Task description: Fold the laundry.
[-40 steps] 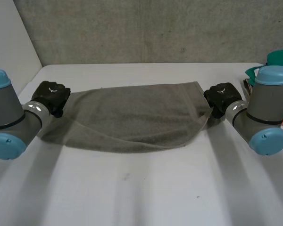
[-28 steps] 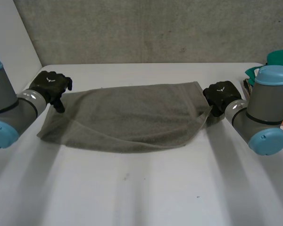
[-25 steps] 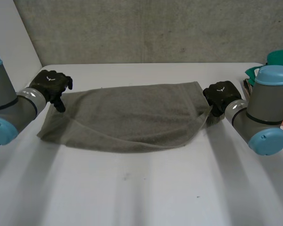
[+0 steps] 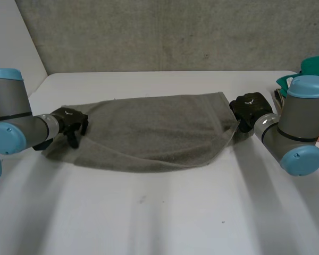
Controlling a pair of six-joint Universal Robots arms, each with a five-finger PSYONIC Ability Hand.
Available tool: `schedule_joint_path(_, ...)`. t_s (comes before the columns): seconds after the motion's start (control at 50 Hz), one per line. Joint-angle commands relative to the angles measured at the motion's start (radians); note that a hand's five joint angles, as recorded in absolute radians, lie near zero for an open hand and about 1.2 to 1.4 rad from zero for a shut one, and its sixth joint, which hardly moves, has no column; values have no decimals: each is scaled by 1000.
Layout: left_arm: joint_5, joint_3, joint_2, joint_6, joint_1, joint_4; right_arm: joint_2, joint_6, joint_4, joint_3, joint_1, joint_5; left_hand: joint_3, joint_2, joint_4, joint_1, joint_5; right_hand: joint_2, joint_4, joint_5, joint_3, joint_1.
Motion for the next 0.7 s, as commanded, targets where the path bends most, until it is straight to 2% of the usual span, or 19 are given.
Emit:
schedule_joint_path(0.02, -18, -18, 5, 23, -4, 17, 1, 0, -2, 0, 0, 0, 396, 385, 390, 372, 391, 214, 198, 230, 207, 251)
schedule_joint_path(0.06, -21, -22, 7, 39, -5, 15, 0, 0, -2, 0, 0, 0, 522, 511, 516, 498, 518, 214, 198, 230, 207, 251)
schedule_joint_path(0.12, -21, -38, 17, 54, -8, 15, -3, 3, -2, 0, -3, 0, 528, 517, 523, 505, 524, 214, 198, 230, 207, 251)
schedule_joint_path(0.16, -19, -50, 25, 56, -8, 20, -6, 3, -2, 0, -3, -2, 435, 424, 429, 411, 431, 214, 198, 230, 207, 251)
schedule_joint_path(0.18, -19, -55, 30, 57, -8, 23, -8, 1, -2, 0, -3, -2, 301, 290, 295, 277, 296, 214, 198, 230, 207, 251)
schedule_joint_path(0.2, -22, -62, 37, 56, -10, 30, -11, 1, -2, 2, -2, -2, 55, 44, 50, 32, 51, 214, 198, 230, 207, 251)
schedule_joint_path(0.42, -68, -105, 54, 77, -17, 101, -25, 0, -2, 12, 8, -2, -9, -20, -15, -33, -13, 214, 198, 230, 207, 251)
schedule_joint_path(0.64, -84, -116, 40, 123, -30, 107, -23, 0, -2, 12, 3, 0, 117, 106, 111, 93, 113, 214, 198, 230, 207, 251)
schedule_joint_path(0.7, -82, -121, 51, 126, -31, 107, -28, 0, -2, 12, 1, -2, 372, 361, 366, 348, 367, 214, 198, 230, 207, 251)
